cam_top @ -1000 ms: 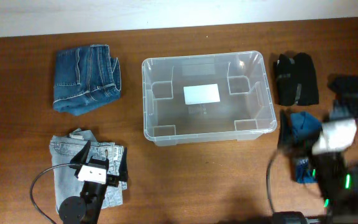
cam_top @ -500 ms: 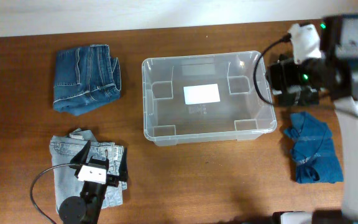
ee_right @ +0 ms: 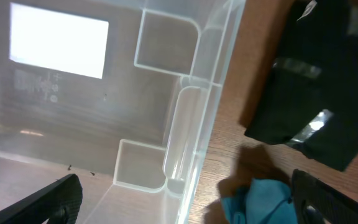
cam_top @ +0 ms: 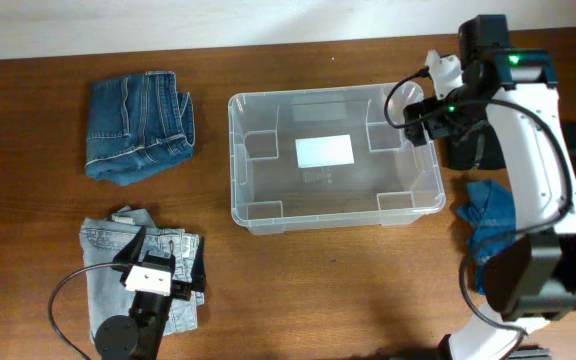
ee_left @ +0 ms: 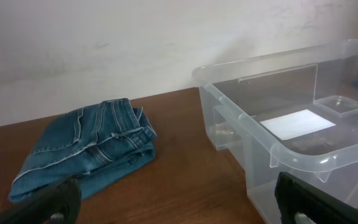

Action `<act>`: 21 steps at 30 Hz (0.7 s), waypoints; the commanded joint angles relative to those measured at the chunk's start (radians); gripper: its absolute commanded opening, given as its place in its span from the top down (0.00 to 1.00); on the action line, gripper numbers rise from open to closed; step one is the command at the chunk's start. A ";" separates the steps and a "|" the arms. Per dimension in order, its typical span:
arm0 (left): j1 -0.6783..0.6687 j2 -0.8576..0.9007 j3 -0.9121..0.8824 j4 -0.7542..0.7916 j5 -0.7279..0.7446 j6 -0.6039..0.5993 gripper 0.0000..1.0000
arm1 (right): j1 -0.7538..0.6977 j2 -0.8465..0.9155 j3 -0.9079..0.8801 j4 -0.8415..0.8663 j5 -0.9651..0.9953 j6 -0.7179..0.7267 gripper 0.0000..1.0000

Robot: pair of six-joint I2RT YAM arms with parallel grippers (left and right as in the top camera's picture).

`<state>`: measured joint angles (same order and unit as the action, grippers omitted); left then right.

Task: Pack container
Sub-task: 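Raise the right gripper and move it over the black garment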

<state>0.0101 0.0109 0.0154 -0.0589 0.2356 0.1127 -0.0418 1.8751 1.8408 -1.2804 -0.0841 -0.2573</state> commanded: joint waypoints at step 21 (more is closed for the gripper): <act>0.006 -0.006 -0.006 -0.001 0.005 0.016 0.01 | 0.008 0.117 0.007 -0.018 -0.016 0.116 0.34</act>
<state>0.0101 0.0109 0.0154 -0.0586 0.2356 0.1127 -0.0418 1.9762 1.8408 -1.2980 -0.0952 -0.1543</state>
